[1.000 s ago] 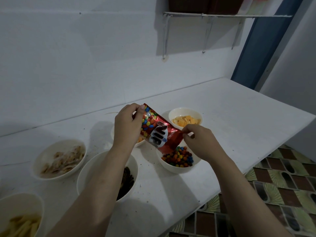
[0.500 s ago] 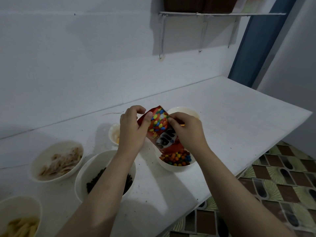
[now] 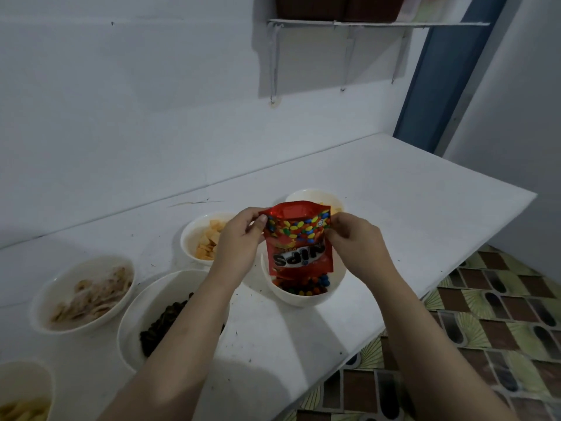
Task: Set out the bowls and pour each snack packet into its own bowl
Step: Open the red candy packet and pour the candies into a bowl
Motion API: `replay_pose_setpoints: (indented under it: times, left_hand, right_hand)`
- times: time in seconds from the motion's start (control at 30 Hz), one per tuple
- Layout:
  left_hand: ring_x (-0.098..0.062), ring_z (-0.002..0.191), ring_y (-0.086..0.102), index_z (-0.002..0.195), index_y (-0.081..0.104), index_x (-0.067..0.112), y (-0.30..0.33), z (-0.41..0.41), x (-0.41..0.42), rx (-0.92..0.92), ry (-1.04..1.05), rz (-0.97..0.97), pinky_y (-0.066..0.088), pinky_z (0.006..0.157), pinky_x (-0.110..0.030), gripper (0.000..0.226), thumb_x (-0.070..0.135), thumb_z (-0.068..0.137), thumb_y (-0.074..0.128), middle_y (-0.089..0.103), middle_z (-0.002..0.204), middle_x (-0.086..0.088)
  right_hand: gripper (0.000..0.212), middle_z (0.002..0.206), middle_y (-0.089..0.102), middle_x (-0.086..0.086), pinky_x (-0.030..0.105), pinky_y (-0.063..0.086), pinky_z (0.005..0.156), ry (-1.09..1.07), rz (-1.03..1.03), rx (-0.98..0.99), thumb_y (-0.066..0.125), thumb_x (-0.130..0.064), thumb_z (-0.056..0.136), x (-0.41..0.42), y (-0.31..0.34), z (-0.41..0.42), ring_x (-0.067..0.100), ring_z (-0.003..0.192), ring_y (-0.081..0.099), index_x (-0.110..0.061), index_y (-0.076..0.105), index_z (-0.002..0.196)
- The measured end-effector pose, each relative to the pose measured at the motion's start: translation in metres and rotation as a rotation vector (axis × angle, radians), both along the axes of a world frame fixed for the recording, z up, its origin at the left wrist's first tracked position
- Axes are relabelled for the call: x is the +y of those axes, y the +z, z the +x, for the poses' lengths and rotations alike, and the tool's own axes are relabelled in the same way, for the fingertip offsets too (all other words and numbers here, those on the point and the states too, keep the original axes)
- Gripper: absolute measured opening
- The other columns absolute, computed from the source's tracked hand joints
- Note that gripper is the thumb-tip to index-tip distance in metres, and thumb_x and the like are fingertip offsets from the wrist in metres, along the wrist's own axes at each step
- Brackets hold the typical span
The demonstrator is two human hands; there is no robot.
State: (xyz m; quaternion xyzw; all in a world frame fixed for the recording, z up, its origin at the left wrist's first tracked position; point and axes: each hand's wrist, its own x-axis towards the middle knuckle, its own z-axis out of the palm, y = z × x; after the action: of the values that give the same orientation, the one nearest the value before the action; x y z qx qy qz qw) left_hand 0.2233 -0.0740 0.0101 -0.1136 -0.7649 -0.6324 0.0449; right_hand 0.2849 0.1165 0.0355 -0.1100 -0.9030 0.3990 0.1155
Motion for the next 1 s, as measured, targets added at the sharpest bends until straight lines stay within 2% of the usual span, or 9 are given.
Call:
replay_pose_setpoints:
  times: [0.1, 0.37, 0.5, 0.57, 0.63, 0.7, 0.77, 0.9, 1.0]
  left_hand:
    - [-0.002, 0.092, 0.067, 0.092, 0.067, 0.033, 0.004, -0.003, 0.004, 0.032, 0.017, 0.009, 0.055, 0.079, -0.020, 0.025, 0.020, 0.102, 0.048, 0.071, 0.092, 0.012]
    - [-0.001, 0.092, 0.066, 0.089, 0.065, 0.034, 0.016, -0.007, 0.008, 0.061, 0.026, -0.020, 0.055, 0.080, -0.021, 0.023, 0.024, 0.102, 0.049, 0.071, 0.092, 0.013]
    - [-0.002, 0.092, 0.066, 0.089, 0.064, 0.032, 0.017, -0.006, 0.009, 0.053, 0.039, -0.037, 0.054, 0.075, -0.017, 0.021, 0.026, 0.102, 0.048, 0.070, 0.092, 0.013]
    - [-0.003, 0.093, 0.066, 0.089, 0.063, 0.031, 0.018, -0.005, 0.012, 0.056, 0.048, -0.037, 0.054, 0.073, -0.015, 0.021, 0.027, 0.102, 0.047, 0.069, 0.092, 0.013]
    - [-0.003, 0.092, 0.065, 0.086, 0.061, 0.034, 0.021, -0.004, 0.013, 0.067, 0.059, -0.041, 0.055, 0.073, -0.016, 0.022, 0.027, 0.102, 0.047, 0.068, 0.091, 0.014]
    - [-0.003, 0.091, 0.065, 0.085, 0.061, 0.034, 0.022, -0.005, 0.012, 0.086, 0.073, -0.050, 0.057, 0.079, -0.024, 0.022, 0.029, 0.102, 0.047, 0.068, 0.090, 0.013]
    - [-0.003, 0.091, 0.064, 0.085, 0.061, 0.032, 0.021, -0.005, 0.012, 0.086, 0.084, -0.068, 0.057, 0.083, -0.031, 0.022, 0.032, 0.101, 0.048, 0.069, 0.089, 0.013]
    - [-0.008, 0.093, 0.066, 0.086, 0.062, 0.030, 0.020, -0.004, 0.013, 0.059, 0.072, -0.045, 0.058, 0.087, -0.039, 0.021, 0.029, 0.102, 0.047, 0.070, 0.090, 0.010]
    - [-0.005, 0.091, 0.067, 0.091, 0.063, 0.028, 0.023, 0.001, 0.016, 0.049, -0.007, 0.009, 0.057, 0.083, -0.028, 0.016, 0.028, 0.101, 0.050, 0.070, 0.093, 0.009]
  right_hand:
    - [0.021, 0.102, 0.073, 0.003, 0.030, 0.053, 0.080, -0.007, 0.120, 0.005, 0.051, -0.019, 0.097, 0.002, 0.007, 0.000, 0.024, 0.096, 0.066, -0.015, 0.070, 0.103]
    - [0.020, 0.097, 0.074, 0.001, 0.033, 0.056, 0.080, -0.019, 0.137, 0.052, 0.053, -0.020, 0.096, 0.008, 0.011, 0.000, 0.022, 0.091, 0.067, -0.018, 0.072, 0.103]
    - [0.017, 0.099, 0.073, 0.000, 0.025, 0.052, 0.071, -0.013, 0.127, 0.048, 0.053, -0.021, 0.096, 0.009, 0.015, 0.000, 0.020, 0.092, 0.067, -0.018, 0.069, 0.101]
    - [0.021, 0.105, 0.069, -0.006, 0.020, 0.048, 0.071, 0.034, 0.023, 0.076, 0.056, -0.029, 0.097, 0.006, 0.019, 0.002, 0.013, 0.095, 0.063, -0.023, 0.063, 0.116]
    - [0.031, 0.109, 0.067, -0.012, 0.026, 0.054, 0.082, 0.063, -0.160, 0.118, 0.060, -0.040, 0.094, 0.002, 0.020, 0.002, 0.009, 0.100, 0.063, -0.027, 0.060, 0.122]
    - [0.024, 0.102, 0.073, -0.010, 0.037, 0.059, 0.086, 0.025, -0.273, 0.189, 0.065, -0.041, 0.092, 0.000, 0.018, -0.001, 0.010, 0.097, 0.068, -0.025, 0.068, 0.109]
    - [0.014, 0.094, 0.076, -0.008, 0.041, 0.060, 0.085, -0.004, -0.316, 0.241, 0.066, -0.035, 0.091, 0.002, 0.015, -0.003, 0.011, 0.093, 0.071, -0.024, 0.072, 0.098]
    - [0.018, 0.102, 0.075, -0.007, 0.039, 0.059, 0.087, 0.091, -0.422, 0.194, 0.068, -0.033, 0.091, 0.004, 0.010, -0.003, 0.012, 0.099, 0.070, -0.028, 0.071, 0.107]
    - [0.009, 0.093, 0.077, -0.006, 0.043, 0.060, 0.086, 0.041, -0.433, 0.246, 0.068, -0.027, 0.091, 0.003, 0.005, -0.002, 0.013, 0.092, 0.072, -0.025, 0.075, 0.096]
